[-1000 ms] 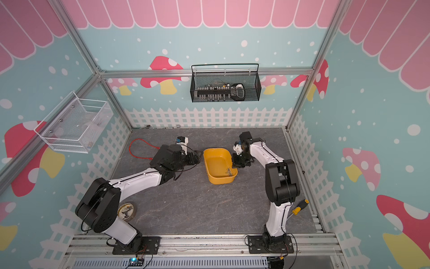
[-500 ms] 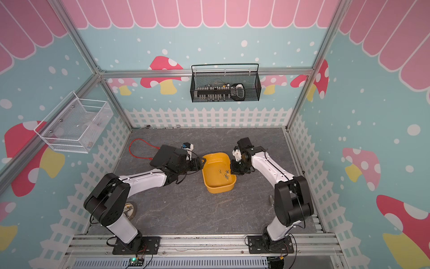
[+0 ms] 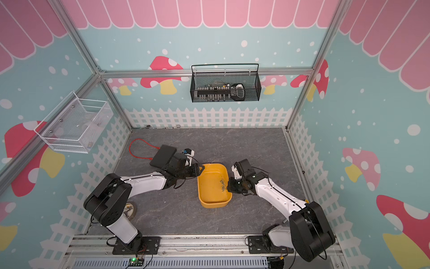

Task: Take out the screws from the storage box
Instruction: Place the storage box at the center of the board, then pick up the screw from the storage box.

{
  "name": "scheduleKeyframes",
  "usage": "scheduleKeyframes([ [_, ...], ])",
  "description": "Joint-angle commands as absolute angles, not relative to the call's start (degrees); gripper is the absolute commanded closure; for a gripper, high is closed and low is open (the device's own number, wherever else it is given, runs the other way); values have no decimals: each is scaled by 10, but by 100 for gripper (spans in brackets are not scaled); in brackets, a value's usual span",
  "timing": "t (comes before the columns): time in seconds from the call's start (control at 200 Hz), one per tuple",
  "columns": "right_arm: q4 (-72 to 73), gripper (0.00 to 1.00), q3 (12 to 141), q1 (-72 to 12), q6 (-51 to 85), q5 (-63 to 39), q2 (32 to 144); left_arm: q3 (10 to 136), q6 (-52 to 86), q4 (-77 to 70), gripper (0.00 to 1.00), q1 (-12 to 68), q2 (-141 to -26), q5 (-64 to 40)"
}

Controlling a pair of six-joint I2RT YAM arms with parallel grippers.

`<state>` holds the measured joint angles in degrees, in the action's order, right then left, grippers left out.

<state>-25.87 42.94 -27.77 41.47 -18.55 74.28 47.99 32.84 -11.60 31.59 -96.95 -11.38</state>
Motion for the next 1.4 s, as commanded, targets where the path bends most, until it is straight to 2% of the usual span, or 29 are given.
scheduleKeyframes([
  [0.0,-200,87,423,-302,453,-173,746,461,335,-115,48,319,-940,-105],
  [0.065,-183,86,413,-315,464,-176,751,450,333,-113,46,319,-924,-94],
  [0.13,-160,79,401,-325,479,-185,751,445,331,-109,46,318,-920,-96],
  [0.18,-151,79,398,-333,485,-190,752,443,332,-107,46,318,-926,-100],
  [0.37,-143,74,391,-352,491,-193,755,437,337,-116,57,318,-940,-102],
  [0.42,-143,73,389,-352,489,-193,752,443,334,-116,57,319,-943,-102],
  [0.52,-160,72,405,-351,475,-165,741,459,321,-103,48,319,-939,-77],
  [0.691,-223,70,458,-342,417,-93,746,475,304,-65,44,323,-886,-32],
  [0.836,-226,70,483,-335,400,-74,752,502,314,10,49,369,-857,-4],
  [0.946,-225,71,498,-335,388,-66,756,515,328,51,59,415,-855,-7],
  [1.046,-224,71,502,-334,382,-63,757,517,302,46,61,448,-858,-14],
  [1.266,-215,71,501,-328,369,-45,743,537,321,63,63,456,-913,-57],
  [1.396,-215,73,509,-307,354,-37,731,570,322,84,70,470,-954,-60],
])
